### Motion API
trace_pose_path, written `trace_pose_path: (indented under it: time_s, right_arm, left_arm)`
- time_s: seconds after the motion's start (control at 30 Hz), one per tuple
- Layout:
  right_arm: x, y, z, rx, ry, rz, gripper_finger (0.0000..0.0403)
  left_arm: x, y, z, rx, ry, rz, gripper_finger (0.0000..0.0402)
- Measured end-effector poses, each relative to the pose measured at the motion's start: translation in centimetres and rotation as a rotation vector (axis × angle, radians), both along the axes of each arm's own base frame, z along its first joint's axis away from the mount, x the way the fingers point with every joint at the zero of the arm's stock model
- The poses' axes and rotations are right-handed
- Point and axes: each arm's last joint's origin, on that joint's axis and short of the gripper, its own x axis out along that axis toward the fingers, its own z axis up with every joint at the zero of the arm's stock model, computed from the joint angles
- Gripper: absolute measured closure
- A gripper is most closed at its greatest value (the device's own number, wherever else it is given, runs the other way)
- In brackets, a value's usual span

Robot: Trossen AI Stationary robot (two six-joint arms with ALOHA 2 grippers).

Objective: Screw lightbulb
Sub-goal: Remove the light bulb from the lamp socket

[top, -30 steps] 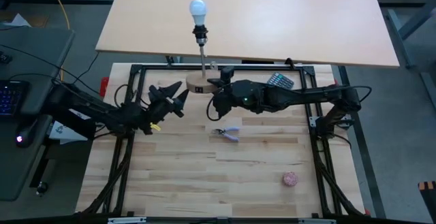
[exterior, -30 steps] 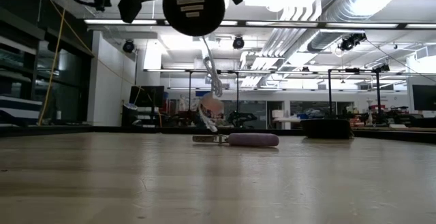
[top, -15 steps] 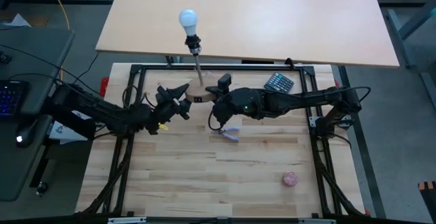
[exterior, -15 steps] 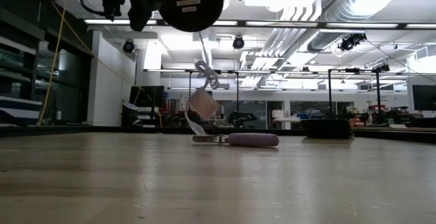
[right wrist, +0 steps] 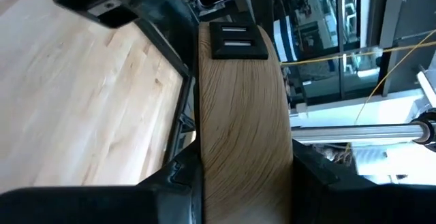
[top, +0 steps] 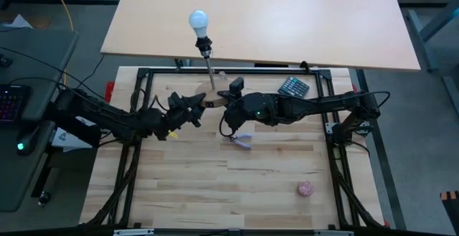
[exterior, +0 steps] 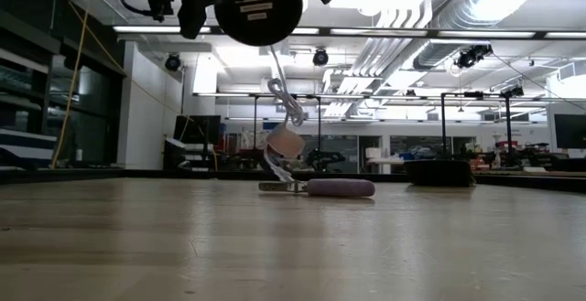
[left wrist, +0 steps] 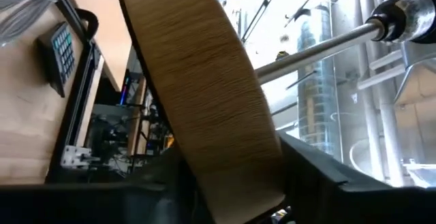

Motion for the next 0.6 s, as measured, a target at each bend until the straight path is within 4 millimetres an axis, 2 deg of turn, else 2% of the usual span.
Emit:
trace_pose_path:
  time_s: [0.07, 0.1, 0.27, 0.47, 0.6]
  right_arm:
    - [0.0, 0.01, 0.01, -0.016, 0.008, 0.003, 0.028]
    - [0.01, 0.0, 0.04, -0.021, 0.005, 0.001, 0.028]
    - [0.02, 0.5, 0.09, -0.038, 0.009, 0.02, 0.0274]
    - [-0.06, 0.86, 0.04, -0.045, 0.012, 0.006, 0.0163]
    - [-0.34, 0.99, 0.36, -0.039, -0.007, -0.036, 0.0138]
  left_arm:
    - [-0.05, 0.01, 0.12, -0.003, -0.012, 0.001, 0.0268]
    - [-0.07, 0.02, 0.23, -0.008, -0.023, 0.004, 0.0276]
    - [-0.07, 0.01, 0.25, 0.002, -0.014, 0.005, 0.0276]
    - [0.0, -0.04, 0.09, 0.071, 0.047, 0.002, 0.0281]
    - [-0.13, 0.22, 0.25, 0.084, 0.055, 0.017, 0.0281]
